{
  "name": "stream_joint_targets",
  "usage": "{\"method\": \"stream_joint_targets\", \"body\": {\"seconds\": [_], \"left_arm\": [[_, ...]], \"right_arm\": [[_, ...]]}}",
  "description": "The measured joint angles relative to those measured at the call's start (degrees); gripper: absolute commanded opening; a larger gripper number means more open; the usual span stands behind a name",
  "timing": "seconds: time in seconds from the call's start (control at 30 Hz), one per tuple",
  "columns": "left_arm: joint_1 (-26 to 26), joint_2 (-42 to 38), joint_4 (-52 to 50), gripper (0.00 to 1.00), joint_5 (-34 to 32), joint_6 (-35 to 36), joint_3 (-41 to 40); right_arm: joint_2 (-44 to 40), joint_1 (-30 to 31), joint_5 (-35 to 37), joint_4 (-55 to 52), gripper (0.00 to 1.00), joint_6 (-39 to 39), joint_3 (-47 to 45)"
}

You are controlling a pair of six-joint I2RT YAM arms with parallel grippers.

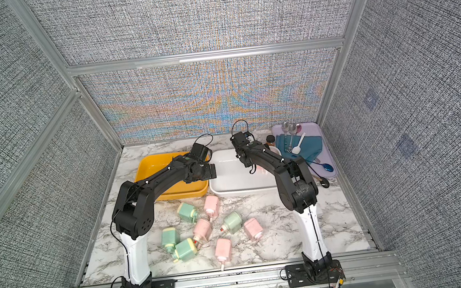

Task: Place the pencil sharpeners by color into the storage box
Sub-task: Place the pencil sharpener in the storage box.

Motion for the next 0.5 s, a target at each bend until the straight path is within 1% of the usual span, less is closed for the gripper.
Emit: {"method": "stream_joint_targets", "body": {"seconds": [0.23,0.5], "left_arm": [[-0.46,-1.60,0.02,0.99,0.20,0.46,-0.33],[-0.66,-7.48,-0.83,0.99,0.52,1.29,-3.23]], "right_arm": [[-4.39,0.72,-0.52,3.28,0.99,0.44,-4.20],[-16.17,1.40,-4.33,14.88,0.99,2.14,-14.56]]}}
